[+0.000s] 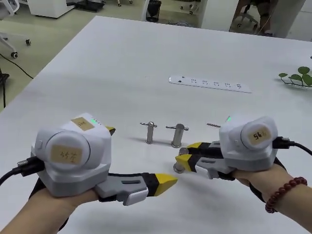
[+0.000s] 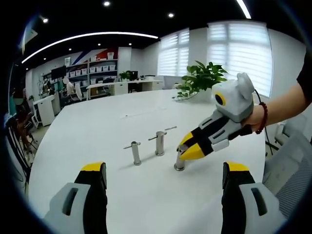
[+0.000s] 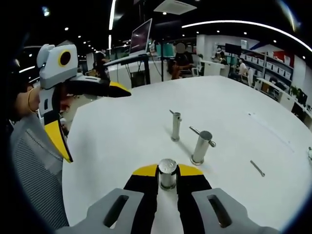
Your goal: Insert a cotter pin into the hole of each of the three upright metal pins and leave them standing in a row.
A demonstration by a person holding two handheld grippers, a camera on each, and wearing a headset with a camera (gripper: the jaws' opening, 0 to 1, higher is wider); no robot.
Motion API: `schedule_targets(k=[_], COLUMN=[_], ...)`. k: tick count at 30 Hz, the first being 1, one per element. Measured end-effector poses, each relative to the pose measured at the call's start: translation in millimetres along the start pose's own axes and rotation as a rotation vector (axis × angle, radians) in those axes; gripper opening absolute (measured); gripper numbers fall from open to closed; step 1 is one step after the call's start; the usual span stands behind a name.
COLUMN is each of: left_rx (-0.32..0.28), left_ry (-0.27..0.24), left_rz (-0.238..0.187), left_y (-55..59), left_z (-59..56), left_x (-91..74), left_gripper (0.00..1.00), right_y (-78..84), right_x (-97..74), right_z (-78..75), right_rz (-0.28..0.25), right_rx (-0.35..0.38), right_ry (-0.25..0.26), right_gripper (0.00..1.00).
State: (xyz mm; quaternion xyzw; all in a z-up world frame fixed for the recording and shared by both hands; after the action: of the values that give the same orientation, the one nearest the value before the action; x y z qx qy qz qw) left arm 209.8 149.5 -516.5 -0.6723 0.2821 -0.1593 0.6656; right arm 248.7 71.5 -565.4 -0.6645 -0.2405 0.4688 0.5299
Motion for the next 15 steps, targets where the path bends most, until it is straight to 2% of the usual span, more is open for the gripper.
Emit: schedule_targets(k=[8, 11, 15], left_rx=[0.001, 0.001, -0.001], left_ry=[0.0, 0.002, 0.003], left_rz=[0.007, 0.01, 0.013], left_y=[0.7, 1.1, 1.5], left_z=[0.7, 0.1, -0.4], left_x=[0.5, 0.8, 1.0], left_gripper=[0.99, 0.99, 0.99], right_y=[-1.6, -7.3, -11.0], right_x=[0.4, 0.9, -0.5], right_z=[-0.7, -0.4, -1.7], right_rz=[-0.008, -0.029, -0.031], right_rx=[0.003, 0.038, 0.067], right_ry=[0.031, 0.046, 0.059], right_gripper=[0.1, 0.14, 0.21])
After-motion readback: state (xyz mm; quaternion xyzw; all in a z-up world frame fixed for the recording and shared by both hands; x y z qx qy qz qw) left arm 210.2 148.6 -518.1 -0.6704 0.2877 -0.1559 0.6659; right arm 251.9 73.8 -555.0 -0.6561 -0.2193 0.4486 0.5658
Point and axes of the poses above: the centre of the closed fingertips' face, and the gripper's own axes: x roughly forward along the fingers, z roughly to its left, y roughly out of its underside, the point moved 1 cm from there along -x, roughly backward along the fingers, and after that the axes turned 14 degrees about -z, right-handed, at the moved point
